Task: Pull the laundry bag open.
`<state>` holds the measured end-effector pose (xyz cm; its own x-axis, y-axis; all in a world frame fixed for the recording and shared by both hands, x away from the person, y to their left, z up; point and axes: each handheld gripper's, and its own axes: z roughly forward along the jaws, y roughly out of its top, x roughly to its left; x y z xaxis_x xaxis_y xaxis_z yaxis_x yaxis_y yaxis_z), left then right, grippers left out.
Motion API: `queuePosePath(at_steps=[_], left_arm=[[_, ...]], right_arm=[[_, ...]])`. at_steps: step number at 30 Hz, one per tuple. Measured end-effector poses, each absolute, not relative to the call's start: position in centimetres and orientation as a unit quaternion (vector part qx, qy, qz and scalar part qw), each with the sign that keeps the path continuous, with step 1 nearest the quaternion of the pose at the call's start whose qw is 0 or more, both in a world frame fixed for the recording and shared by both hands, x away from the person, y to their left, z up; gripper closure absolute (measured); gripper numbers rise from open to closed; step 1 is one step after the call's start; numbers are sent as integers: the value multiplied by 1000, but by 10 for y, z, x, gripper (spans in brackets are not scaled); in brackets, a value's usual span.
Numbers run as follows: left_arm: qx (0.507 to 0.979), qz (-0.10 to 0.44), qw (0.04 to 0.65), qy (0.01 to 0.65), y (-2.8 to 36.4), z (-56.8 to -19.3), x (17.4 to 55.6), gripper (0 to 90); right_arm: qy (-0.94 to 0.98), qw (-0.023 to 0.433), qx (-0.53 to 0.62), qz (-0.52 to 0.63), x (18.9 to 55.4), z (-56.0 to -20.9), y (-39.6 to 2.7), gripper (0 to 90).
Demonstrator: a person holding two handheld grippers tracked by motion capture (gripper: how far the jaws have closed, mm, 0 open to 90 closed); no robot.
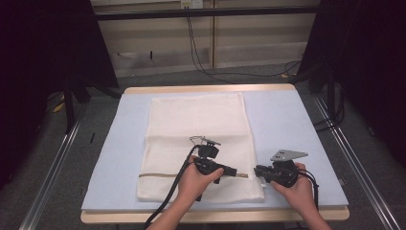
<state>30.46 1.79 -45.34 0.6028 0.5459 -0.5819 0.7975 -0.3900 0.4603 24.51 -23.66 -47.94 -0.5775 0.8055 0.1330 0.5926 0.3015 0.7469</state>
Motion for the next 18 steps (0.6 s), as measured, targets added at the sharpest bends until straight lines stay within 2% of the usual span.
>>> queuePosePath(at_steps=[1, 3, 8, 10, 12, 18], left_arm=[[815, -171, 368, 414, 15, -455, 304, 660], [815, -176, 365, 415, 12, -457, 305, 659], [813, -185, 355, 424, 3, -462, 305, 678], [815, -183, 352, 423, 0, -464, 305, 693], [811, -182, 349, 432, -5, -467, 304, 745], [799, -189, 346, 453, -13, -473, 306, 761]], right_arm=[[795, 152, 428, 403, 244, -478, -237, 738], [800, 165, 416, 400, 242, -476, -236, 741], [819, 157, 385, 395, 240, -477, -232, 900], [828, 147, 373, 393, 240, -480, -230, 900], [836, 156, 359, 386, 239, -481, -228, 900], [841, 156, 352, 382, 238, -483, -227, 900]])
